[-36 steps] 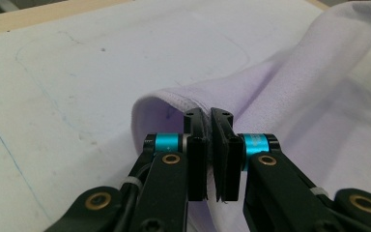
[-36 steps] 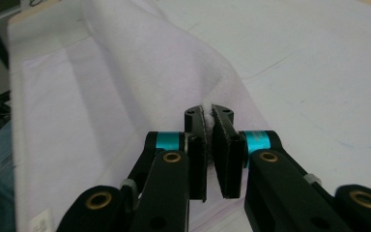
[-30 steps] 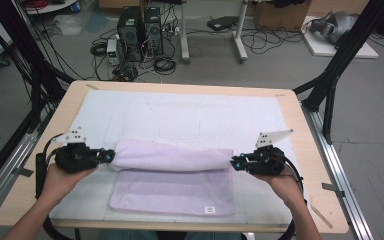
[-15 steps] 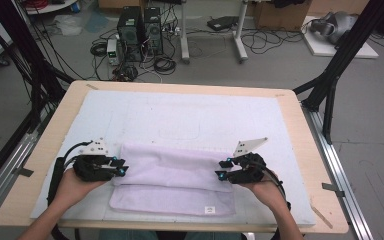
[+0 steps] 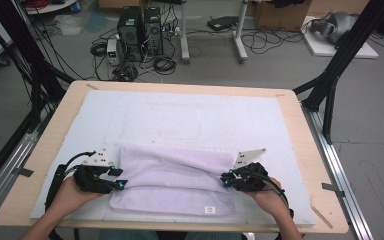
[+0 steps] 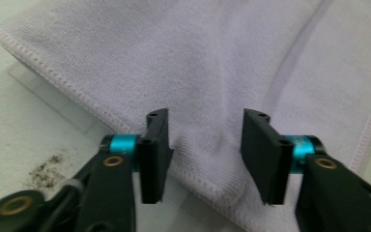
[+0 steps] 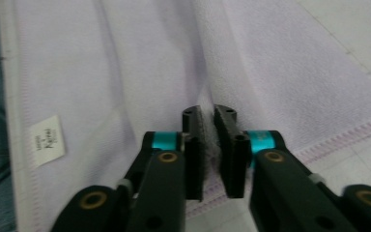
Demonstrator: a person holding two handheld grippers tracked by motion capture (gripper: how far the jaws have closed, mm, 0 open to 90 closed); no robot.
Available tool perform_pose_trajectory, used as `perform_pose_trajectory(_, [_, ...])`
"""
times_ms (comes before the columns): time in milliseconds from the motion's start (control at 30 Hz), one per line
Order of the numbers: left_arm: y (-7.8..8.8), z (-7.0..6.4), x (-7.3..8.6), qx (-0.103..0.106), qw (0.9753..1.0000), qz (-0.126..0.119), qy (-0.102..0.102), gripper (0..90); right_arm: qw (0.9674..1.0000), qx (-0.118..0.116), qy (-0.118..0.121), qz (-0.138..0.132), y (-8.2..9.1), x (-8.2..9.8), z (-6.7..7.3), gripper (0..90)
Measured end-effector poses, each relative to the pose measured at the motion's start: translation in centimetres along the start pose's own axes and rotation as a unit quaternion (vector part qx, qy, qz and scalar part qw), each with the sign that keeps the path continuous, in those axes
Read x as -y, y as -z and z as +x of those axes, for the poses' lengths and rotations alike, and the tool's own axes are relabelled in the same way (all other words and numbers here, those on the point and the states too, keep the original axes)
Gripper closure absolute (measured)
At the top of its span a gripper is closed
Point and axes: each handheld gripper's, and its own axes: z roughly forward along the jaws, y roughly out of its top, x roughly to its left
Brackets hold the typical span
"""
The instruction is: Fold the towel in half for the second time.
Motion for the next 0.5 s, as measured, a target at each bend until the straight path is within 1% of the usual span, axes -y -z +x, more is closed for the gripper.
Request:
perform_pose_trajectory(67, [-0.2,-0.2,0.0,0.004,0.9999,0.001,-0.012,78.9,1.0000,-0.003,-0.001,0.000,0.3,-0.1,0.0,84.5])
perform_pose_trajectory(100, [-0.2,-0.3,-0.1,0.002,0.9999,-0.001,-0.015,81.5,1.0000,-0.006,-0.001,-0.002,0.5,-0.2,0.0,84.8])
perform_pose_trajectory(200, [0.8,-0.5,-0.4,-0.005,0.9996,-0.020,-0.020,82.9,0.9998,-0.006,0.001,-0.019,1.8,-0.5,0.0,84.8])
perform_pose_trajectory(233, [1.3,-0.5,-0.5,-0.003,0.9994,-0.030,-0.018,82.8,0.9997,-0.004,0.001,-0.025,2.3,-0.6,0.0,84.8])
perform_pose_trajectory(300, [2.4,-0.7,-0.7,-0.001,0.9987,-0.046,-0.021,82.8,0.9993,0.000,0.005,-0.038,3.4,-0.9,0.0,84.8])
perform_pose_trajectory(333, [3.0,-0.9,-0.8,0.001,0.9983,-0.053,-0.023,82.6,0.9990,-0.003,0.005,-0.044,3.9,-1.0,0.1,84.7])
perform_pose_trajectory(400, [3.9,-1.1,-0.9,0.007,0.9977,-0.061,-0.030,79.3,0.9987,-0.018,0.005,-0.048,4.6,-1.0,0.4,83.0])
perform_pose_trajectory(433, [4.1,-1.2,-0.9,0.006,0.9977,-0.062,-0.028,73.6,0.9986,-0.022,0.004,-0.048,4.9,-1.0,0.5,79.3])
perform_pose_trajectory(467, [4.3,-1.1,-0.9,0.007,0.9980,-0.058,-0.024,65.9,0.9985,-0.022,0.003,-0.050,5.1,-1.0,0.7,74.4])
perform_pose_trajectory(500, [4.3,-1.0,-0.9,0.007,0.9982,-0.055,-0.020,63.2,0.9983,-0.022,0.001,-0.054,5.2,-1.0,0.7,72.4])
